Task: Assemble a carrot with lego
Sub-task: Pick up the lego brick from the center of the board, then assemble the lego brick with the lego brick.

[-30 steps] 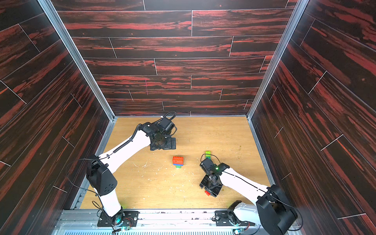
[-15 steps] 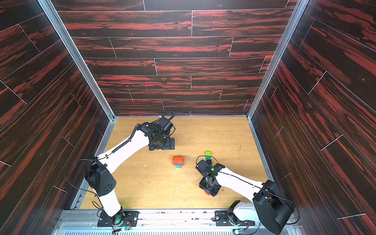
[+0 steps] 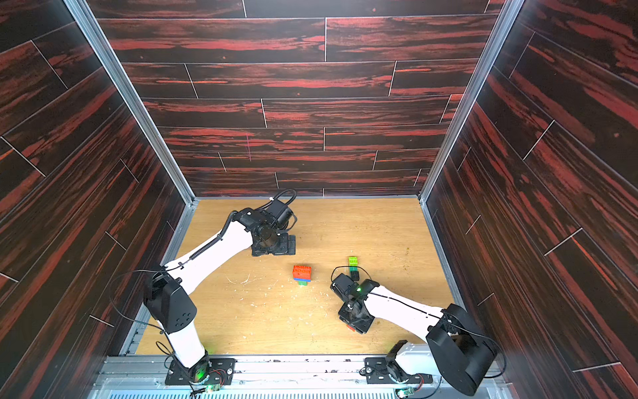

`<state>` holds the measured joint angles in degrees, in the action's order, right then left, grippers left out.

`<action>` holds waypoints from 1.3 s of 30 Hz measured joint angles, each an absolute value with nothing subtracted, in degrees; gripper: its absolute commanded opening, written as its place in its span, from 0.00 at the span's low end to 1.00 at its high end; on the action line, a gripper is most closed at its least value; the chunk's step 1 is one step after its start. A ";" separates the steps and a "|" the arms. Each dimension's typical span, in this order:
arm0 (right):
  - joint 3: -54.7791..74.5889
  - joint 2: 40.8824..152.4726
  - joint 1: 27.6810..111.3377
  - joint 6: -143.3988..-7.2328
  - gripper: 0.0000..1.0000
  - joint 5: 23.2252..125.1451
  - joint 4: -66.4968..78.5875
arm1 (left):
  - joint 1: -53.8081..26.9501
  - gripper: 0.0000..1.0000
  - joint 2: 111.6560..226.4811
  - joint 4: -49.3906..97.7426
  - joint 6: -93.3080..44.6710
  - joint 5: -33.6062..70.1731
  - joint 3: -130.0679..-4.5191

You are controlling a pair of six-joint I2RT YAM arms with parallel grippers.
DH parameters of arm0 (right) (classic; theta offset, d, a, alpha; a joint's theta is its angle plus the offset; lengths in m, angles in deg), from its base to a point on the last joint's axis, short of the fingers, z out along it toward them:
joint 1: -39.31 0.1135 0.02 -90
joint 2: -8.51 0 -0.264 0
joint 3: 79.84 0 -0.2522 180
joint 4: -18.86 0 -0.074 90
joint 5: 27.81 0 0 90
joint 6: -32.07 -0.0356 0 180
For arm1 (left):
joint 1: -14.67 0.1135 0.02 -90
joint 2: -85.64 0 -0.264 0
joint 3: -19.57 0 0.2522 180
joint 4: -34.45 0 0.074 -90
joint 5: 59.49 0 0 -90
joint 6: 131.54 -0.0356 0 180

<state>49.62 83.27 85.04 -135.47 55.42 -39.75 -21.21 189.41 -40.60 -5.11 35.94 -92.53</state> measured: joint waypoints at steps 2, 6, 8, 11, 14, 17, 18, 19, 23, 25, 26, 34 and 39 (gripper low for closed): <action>49.88 83.27 85.09 -135.36 0.41 55.42 -39.29 | -21.21 1.00 189.30 -40.60 -5.11 35.92 -92.53; 50.23 83.27 85.17 -135.10 0.37 55.36 -38.78 | -21.16 1.00 189.06 -40.60 -5.14 35.92 -92.53; 50.23 83.27 85.22 -134.92 0.34 55.20 -38.65 | -21.14 1.00 189.03 -40.60 -5.11 35.94 -92.53; 50.23 83.23 85.24 -134.94 0.30 55.01 -38.63 | -21.03 1.00 189.03 -40.60 -5.11 35.94 -92.51; 50.10 83.23 85.28 -134.29 0.26 54.74 -38.87 | -20.84 1.00 188.90 -40.54 -5.14 35.94 -92.29; 48.16 83.25 85.26 -132.78 0.24 53.96 -40.75 | -20.36 1.00 187.85 -40.58 -5.11 35.90 -91.18; 46.69 83.25 85.26 -131.99 0.24 53.69 -41.54 | -20.09 1.00 187.37 -40.54 -5.11 35.88 -90.81; 45.27 83.27 85.26 -131.23 0.24 53.54 -42.13 | -19.83 1.00 186.87 -40.56 -5.11 35.88 -90.50; 36.57 84.32 85.28 -126.22 0.23 53.37 -43.83 | -17.93 1.00 184.44 -39.66 -5.09 35.68 -88.05; 32.38 85.74 85.31 -123.49 0.23 53.50 -44.64 | -16.66 1.00 183.18 -38.51 -5.11 35.16 -85.91; 29.97 86.79 85.31 -122.00 0.23 53.59 -45.12 | -15.90 1.00 182.41 -37.81 -5.11 34.76 -84.51; 11.31 96.91 85.33 -111.21 0.22 55.29 -50.56 | -11.00 1.00 178.59 -31.49 -5.44 30.61 -74.26; 1.19 103.93 85.33 -106.44 0.21 56.78 -53.65 | -9.34 1.00 176.90 -27.05 -5.77 27.57 -68.78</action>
